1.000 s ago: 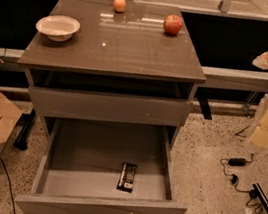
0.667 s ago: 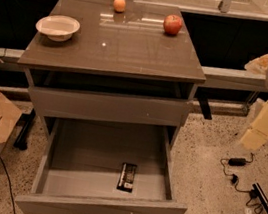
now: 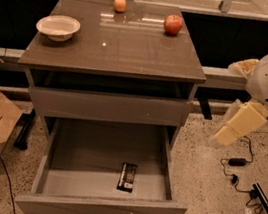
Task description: Pick rxbar chocolate from middle drawer and place on counter
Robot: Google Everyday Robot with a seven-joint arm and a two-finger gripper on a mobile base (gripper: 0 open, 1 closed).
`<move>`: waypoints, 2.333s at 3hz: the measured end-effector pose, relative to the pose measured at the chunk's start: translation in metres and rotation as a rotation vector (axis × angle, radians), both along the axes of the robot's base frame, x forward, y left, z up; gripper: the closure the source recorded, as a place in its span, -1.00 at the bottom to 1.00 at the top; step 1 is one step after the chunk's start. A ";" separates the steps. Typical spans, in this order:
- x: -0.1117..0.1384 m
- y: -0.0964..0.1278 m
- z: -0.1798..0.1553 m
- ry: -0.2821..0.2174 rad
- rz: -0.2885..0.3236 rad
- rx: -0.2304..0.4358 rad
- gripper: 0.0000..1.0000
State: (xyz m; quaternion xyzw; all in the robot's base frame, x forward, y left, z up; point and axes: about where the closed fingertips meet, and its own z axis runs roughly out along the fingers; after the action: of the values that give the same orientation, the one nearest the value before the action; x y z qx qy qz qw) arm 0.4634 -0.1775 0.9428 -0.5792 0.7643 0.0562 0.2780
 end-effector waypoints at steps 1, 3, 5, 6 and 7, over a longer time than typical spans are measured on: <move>0.001 0.002 -0.002 0.002 0.002 0.003 -1.00; 0.026 0.080 -0.097 0.054 0.064 0.144 -1.00; 0.046 0.125 -0.208 0.174 0.074 0.364 -1.00; 0.047 0.128 -0.239 0.235 0.068 0.407 -1.00; 0.049 0.133 -0.264 0.285 0.063 0.379 -1.00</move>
Offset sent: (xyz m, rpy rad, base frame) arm 0.0366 0.0832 -0.1005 0.1826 0.0593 0.0654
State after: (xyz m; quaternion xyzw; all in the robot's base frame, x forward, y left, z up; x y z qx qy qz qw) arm 0.5125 -0.0445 0.6788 -0.5265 0.7530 0.2887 0.2691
